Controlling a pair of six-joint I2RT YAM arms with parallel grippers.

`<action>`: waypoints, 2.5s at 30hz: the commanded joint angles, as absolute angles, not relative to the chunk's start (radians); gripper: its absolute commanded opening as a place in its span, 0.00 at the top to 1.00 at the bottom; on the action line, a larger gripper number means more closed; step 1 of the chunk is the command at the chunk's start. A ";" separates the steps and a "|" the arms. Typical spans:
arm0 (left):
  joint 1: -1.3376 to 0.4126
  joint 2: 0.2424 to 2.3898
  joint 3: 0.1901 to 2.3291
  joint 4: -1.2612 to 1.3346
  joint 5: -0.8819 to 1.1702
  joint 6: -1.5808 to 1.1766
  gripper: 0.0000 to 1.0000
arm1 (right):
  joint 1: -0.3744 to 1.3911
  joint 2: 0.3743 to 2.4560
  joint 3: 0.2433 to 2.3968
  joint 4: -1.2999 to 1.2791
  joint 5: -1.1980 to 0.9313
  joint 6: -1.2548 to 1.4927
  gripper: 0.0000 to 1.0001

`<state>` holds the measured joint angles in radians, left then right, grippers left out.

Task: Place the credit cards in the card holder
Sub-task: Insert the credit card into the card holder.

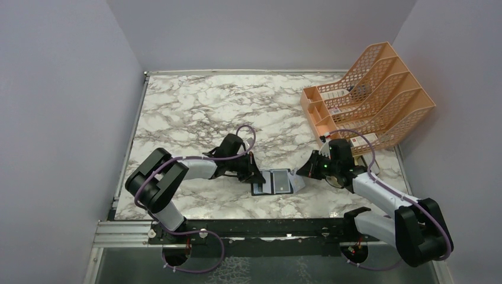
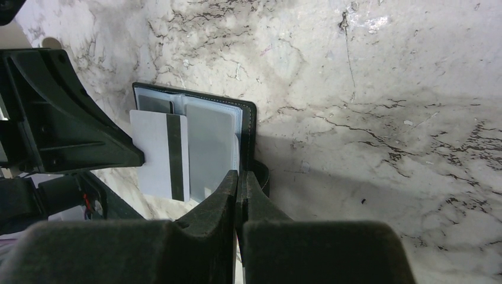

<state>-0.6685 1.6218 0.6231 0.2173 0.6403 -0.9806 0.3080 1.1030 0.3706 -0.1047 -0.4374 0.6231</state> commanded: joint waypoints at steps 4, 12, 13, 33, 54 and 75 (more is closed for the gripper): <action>-0.668 1.629 0.664 0.141 0.599 -0.943 1.00 | 0.310 1.083 0.367 -0.114 -0.392 0.594 0.99; -0.667 1.664 0.677 0.162 0.585 -0.936 1.00 | 0.310 1.083 0.358 -0.106 -0.406 0.597 0.99; -0.667 1.668 0.677 0.169 0.587 -0.936 1.00 | 0.310 1.081 0.356 -0.106 -0.406 0.599 0.99; -0.668 1.684 0.663 0.225 0.543 -0.957 1.00 | 0.310 1.052 0.330 -0.114 -0.381 0.627 0.99; -0.690 1.717 0.640 0.297 0.495 -0.950 1.00 | 0.310 1.038 0.272 -0.071 -0.405 0.685 0.99; -0.753 1.717 0.645 0.354 0.442 -1.020 1.00 | 0.309 1.022 0.242 -0.033 -0.411 0.728 0.99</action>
<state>-0.7311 1.6985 0.6514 0.3248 0.5171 -0.9977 0.3073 1.0264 0.2714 -0.0334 -0.4053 0.7147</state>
